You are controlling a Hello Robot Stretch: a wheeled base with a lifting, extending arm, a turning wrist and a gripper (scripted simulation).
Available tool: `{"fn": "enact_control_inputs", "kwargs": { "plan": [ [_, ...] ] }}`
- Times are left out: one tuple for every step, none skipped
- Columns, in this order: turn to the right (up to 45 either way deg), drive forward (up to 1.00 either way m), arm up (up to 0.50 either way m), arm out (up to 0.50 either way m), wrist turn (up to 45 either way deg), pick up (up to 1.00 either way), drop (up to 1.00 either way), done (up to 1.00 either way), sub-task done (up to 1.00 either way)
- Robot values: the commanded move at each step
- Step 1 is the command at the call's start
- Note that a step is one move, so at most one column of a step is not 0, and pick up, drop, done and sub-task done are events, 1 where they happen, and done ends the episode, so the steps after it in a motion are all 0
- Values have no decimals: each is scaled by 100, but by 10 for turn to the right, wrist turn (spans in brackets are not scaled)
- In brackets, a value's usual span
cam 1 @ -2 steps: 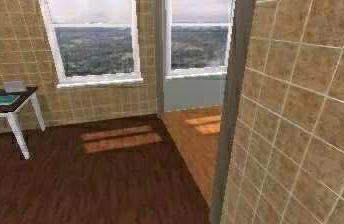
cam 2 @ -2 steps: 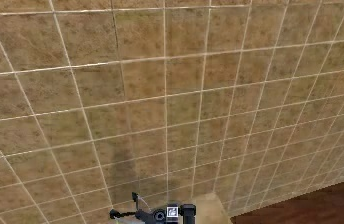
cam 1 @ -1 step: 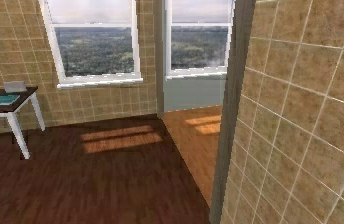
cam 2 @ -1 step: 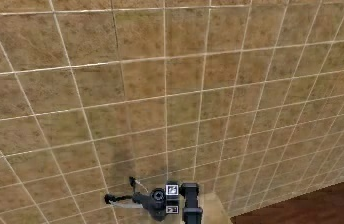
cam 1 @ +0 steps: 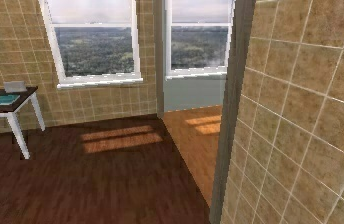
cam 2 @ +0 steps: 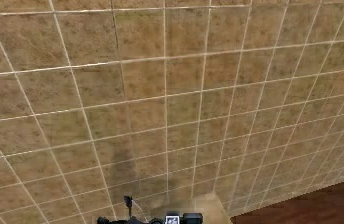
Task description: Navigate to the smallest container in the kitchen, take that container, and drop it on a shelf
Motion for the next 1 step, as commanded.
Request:
{"fn": "enact_control_inputs", "kwargs": {
  "plan": [
    [0, 0, 0, 0, 0, 0, 0, 100, 0]
  ]
}}
